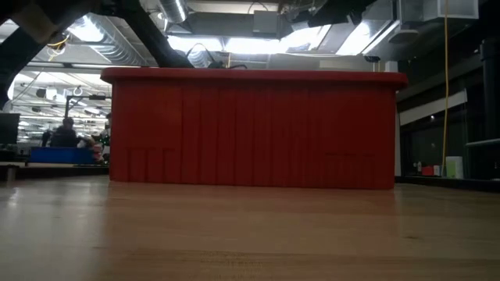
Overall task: Pick and place slides into bin
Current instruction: Put the right pink slide into the red bin
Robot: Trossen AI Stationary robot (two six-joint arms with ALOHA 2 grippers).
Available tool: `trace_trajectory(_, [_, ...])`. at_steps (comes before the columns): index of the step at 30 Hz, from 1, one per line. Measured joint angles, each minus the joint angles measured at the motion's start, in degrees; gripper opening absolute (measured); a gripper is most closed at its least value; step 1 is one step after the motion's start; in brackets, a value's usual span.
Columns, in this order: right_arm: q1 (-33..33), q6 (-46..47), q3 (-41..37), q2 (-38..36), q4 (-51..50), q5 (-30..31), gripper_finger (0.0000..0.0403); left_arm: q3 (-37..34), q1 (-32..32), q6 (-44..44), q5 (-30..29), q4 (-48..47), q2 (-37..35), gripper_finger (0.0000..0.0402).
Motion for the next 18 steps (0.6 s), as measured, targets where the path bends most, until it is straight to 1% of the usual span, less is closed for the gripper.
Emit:
trace_trajectory(5, [0.0, 0.0, 0.0, 0.0, 0.0, 0.0, 0.0004, 0.0, 0.0, -0.5, -0.9, -2.3, 0.0, 0.0004])
trace_trajectory(12, [0.0, -0.9, 0.0, 0.0, 0.1, 0.0, 0.0004, 0.0, 0.0, -1.5, 0.0, -4.2, 0.0, 0.0004])
trace_trajectory(18, [0.0, -1.2, 0.0, 0.0, 0.4, 0.0, 0.0004, 1.3, 0.0, -1.1, 0.5, -5.5, 0.0, 0.0004])
